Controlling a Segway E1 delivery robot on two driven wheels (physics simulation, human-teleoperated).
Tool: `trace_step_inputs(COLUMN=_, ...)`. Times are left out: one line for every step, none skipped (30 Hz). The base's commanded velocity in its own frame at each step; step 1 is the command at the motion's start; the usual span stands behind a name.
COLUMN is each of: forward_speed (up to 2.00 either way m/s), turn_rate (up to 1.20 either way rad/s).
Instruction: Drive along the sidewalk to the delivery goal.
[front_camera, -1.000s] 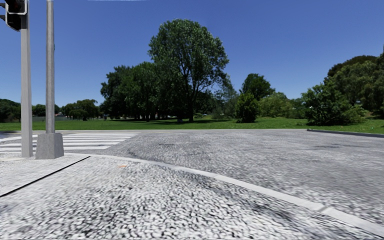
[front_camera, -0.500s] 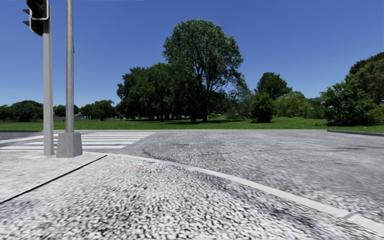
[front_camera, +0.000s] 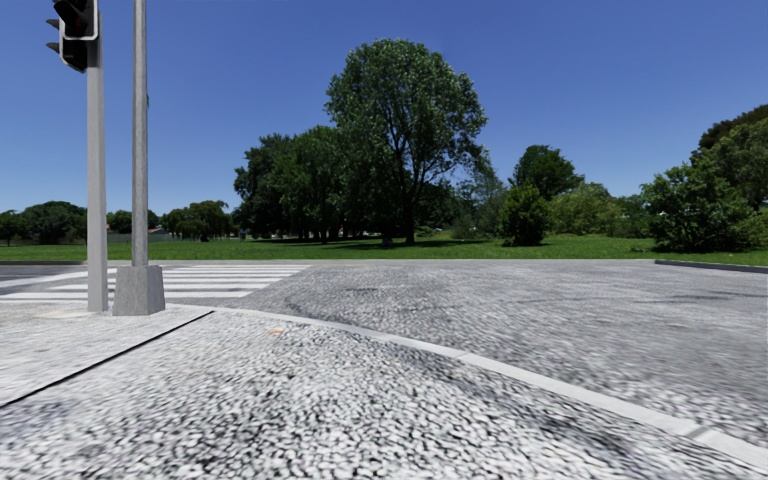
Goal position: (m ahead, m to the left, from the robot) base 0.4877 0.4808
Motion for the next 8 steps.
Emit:
trace_step_inputs(forward_speed=0.0, turn_rate=0.0)
trace_step_inputs(forward_speed=0.0, turn_rate=0.0)
trace_step_inputs(forward_speed=0.0, turn_rate=0.0)
trace_step_inputs(forward_speed=0.0, turn_rate=0.0)
trace_step_inputs(forward_speed=0.0, turn_rate=0.0)
trace_step_inputs(forward_speed=0.0, turn_rate=0.0)
trace_step_inputs(forward_speed=0.0, turn_rate=0.0)
trace_step_inputs(forward_speed=0.0, turn_rate=0.0)
